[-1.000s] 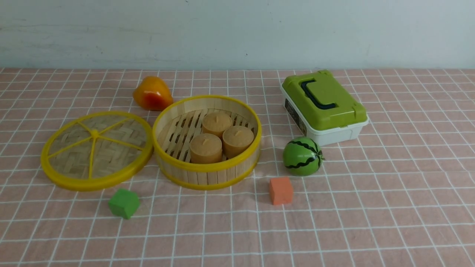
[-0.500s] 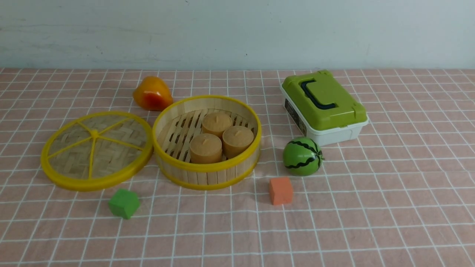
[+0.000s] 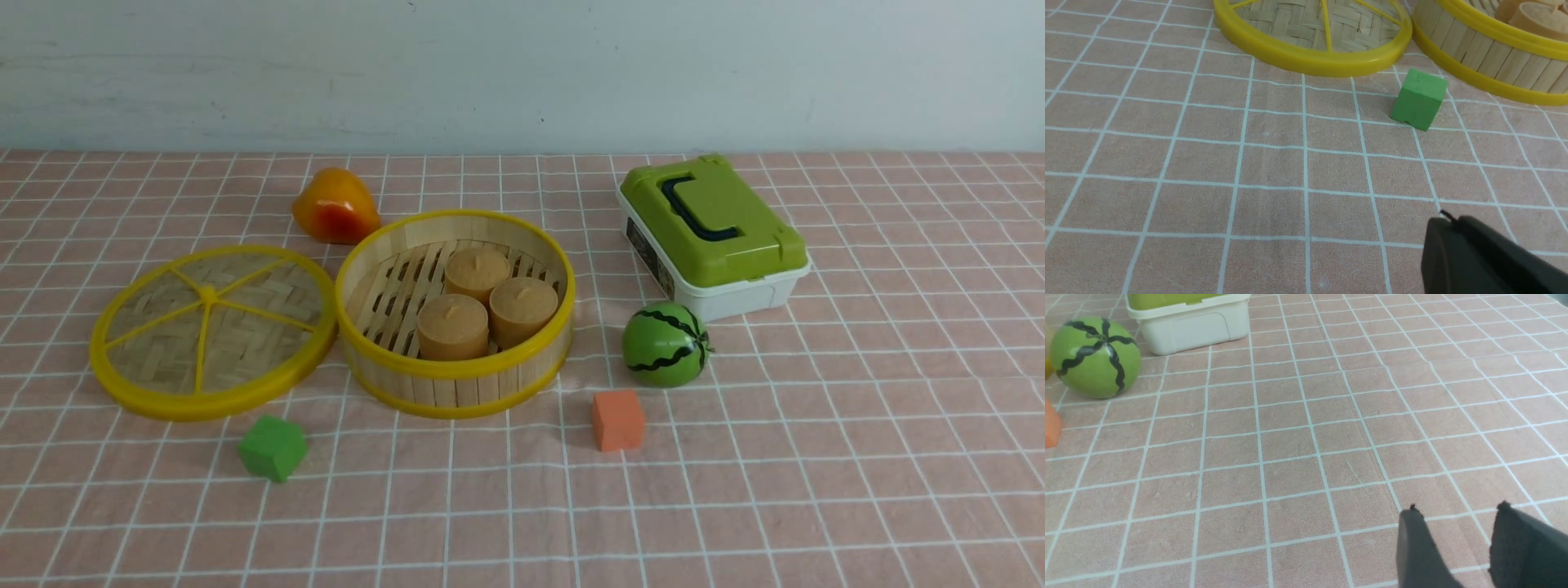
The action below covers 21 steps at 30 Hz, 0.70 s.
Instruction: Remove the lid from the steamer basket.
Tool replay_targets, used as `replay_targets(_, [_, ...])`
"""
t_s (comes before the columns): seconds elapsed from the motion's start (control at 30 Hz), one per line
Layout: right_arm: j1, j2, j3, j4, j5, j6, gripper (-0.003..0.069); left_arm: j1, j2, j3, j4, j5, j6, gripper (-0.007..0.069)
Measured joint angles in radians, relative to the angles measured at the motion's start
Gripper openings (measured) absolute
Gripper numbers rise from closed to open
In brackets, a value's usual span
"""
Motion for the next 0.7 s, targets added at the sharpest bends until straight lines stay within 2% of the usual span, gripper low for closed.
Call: replay_targets(0.7, [0.000, 0.000, 0.000, 0.000, 0.000, 0.000, 0.0241, 0.000, 0.000, 0.000, 0.000, 0.000, 0.000, 0.0029])
